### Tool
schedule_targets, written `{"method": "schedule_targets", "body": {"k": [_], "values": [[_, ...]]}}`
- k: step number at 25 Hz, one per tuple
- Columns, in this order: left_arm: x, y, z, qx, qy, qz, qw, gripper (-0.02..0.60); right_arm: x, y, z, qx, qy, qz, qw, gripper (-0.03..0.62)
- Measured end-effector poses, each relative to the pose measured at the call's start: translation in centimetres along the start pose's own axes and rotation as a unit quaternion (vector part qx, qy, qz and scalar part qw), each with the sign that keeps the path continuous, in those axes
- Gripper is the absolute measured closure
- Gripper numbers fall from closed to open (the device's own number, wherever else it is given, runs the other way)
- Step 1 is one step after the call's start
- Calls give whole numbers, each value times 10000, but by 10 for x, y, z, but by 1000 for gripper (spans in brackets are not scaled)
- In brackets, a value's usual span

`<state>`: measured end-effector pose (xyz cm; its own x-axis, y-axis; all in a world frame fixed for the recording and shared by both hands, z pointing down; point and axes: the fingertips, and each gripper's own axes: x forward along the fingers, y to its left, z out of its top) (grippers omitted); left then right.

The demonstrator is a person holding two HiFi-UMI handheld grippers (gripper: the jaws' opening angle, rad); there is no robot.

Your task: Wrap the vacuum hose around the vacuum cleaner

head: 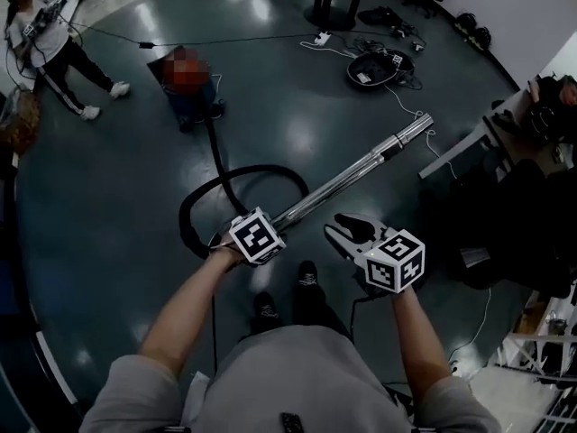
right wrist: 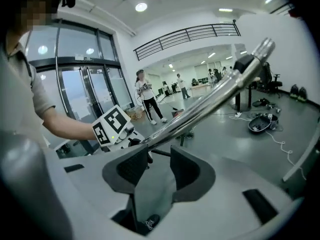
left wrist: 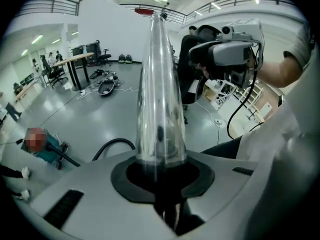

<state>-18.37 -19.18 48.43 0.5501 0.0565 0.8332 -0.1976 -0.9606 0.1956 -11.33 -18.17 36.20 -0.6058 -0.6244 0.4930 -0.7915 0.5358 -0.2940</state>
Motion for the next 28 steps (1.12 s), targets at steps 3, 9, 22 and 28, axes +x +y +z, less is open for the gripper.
{"method": "schedule_targets", "body": {"k": [3,9,22,28], "values": [[2,19,9,-420,-109,156,9989,489,28,-25,8,479,-68,290,9984,413],[6,44,11,-1248,-328,492,9904,491,78,-43,31,1561,-274,1006,9822,338],[24,63,42,-2238,-619,882,9687,492,162,-76,89,2979,-790,1489,9396,338],[29,58,39,-2322,-525,1148,9644,494,171,-84,109,3026,-1043,1591,9339,340]]}}
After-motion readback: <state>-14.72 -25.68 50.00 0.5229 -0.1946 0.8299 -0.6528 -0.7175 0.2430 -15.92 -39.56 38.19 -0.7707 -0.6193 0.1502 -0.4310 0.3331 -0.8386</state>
